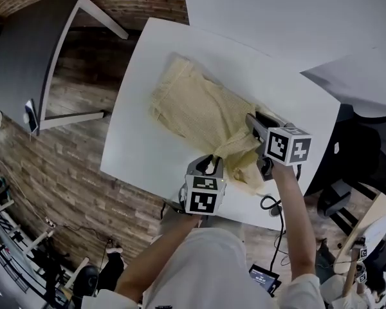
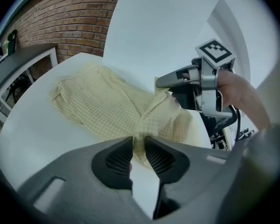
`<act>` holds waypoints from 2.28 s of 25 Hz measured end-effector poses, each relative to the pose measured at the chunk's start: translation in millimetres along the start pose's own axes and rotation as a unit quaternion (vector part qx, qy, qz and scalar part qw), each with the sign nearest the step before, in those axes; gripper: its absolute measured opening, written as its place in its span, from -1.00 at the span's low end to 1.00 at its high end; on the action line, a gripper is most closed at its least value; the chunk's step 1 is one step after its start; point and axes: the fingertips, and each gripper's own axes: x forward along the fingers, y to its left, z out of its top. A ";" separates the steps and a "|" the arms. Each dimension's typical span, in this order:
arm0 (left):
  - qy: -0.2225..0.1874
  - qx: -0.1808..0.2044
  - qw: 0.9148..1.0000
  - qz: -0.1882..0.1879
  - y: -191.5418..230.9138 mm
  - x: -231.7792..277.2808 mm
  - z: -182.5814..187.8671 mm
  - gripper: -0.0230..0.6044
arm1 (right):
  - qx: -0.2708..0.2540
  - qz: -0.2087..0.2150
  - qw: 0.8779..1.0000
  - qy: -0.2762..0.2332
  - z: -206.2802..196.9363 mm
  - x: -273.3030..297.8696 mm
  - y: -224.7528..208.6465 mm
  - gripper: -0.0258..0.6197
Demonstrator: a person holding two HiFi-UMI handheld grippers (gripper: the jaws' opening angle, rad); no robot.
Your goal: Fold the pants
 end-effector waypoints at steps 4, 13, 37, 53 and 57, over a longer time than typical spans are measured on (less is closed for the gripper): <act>0.013 0.007 1.000 0.017 14.0 4.4 -5.2 -0.64 | 0.043 0.027 0.999 -0.015 6.0 5.6 4.0 -0.43; 0.034 0.025 0.998 0.050 27.4 8.2 -14.4 -0.65 | 0.065 0.125 0.987 -0.079 24.8 -6.0 30.9 -0.29; -0.022 0.226 0.973 -0.038 -149.0 -2.3 -51.0 -0.15 | 0.077 0.045 0.985 -0.147 -26.8 -123.5 -72.1 -0.47; 0.042 0.315 0.947 0.053 -148.9 70.9 -99.3 0.12 | 0.191 0.055 0.977 -0.075 -83.0 -91.7 -124.2 -0.15; 0.044 0.314 0.947 0.058 -146.1 72.0 -98.6 -0.01 | 0.188 0.063 0.979 -0.042 -94.8 -77.9 -119.6 -0.32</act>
